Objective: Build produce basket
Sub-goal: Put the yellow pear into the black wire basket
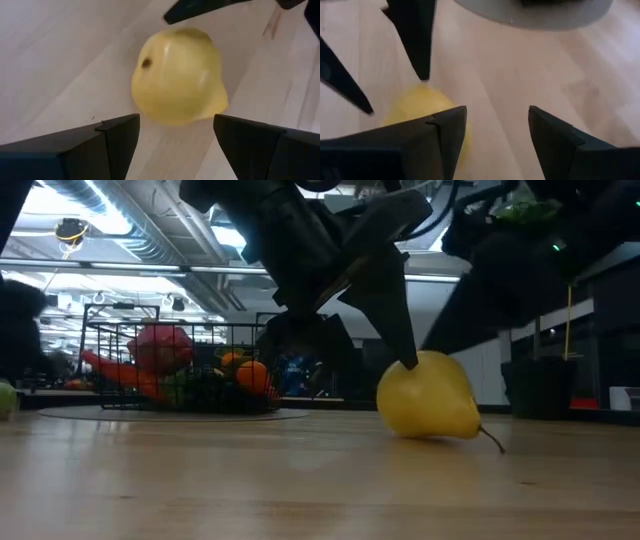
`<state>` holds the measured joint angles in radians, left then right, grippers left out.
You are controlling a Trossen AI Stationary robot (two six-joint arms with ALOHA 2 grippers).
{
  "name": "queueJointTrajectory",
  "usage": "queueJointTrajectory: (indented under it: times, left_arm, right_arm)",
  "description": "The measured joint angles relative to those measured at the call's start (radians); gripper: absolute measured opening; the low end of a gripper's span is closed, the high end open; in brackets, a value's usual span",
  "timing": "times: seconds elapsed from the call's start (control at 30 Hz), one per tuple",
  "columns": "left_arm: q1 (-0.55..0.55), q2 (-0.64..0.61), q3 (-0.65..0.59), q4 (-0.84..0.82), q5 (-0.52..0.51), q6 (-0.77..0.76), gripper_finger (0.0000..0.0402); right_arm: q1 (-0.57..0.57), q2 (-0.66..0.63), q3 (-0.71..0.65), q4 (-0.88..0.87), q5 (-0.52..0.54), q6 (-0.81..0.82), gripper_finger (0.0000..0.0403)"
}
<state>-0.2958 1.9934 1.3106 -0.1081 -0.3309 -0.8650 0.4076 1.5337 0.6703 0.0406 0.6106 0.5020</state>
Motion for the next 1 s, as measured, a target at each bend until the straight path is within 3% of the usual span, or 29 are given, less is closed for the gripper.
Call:
queueJointTrajectory:
  times: [0.2, 0.4, 0.53, 0.67, 0.87, 1.0]
  left_arm:
    - [0.002, 0.0, 0.0, 0.013, -0.023, 0.002, 0.0243]
    - [-0.005, 0.0, 0.0, 0.002, 0.045, 0.018, 0.0243]
    - [-0.007, 0.0, 0.0, -0.015, 0.046, 0.021, 0.0243]
    - [-0.018, -0.001, 0.0, -0.016, 0.046, 0.037, 0.0243]
    - [-0.051, -0.012, -0.001, -0.094, 0.091, 0.038, 0.0243]
    - [-0.07, -0.016, 0.0, -0.107, 0.091, 0.038, 0.0243]
  right_arm:
    - [-0.022, -0.02, 0.051, -0.118, -0.001, -0.108, 0.0202]
    - [0.005, -0.032, 0.125, -0.556, -0.012, 0.112, 0.0202]
    - [0.061, -0.032, 0.124, -0.731, -0.128, 0.235, 0.0202]
    - [0.128, -0.032, 0.08, -0.67, -0.201, 0.254, 0.0202]
    - [0.156, -0.031, 0.014, -0.399, -0.204, 0.181, 0.0202]
    - [0.143, -0.031, -0.004, -0.309, -0.181, 0.147, 0.0202]
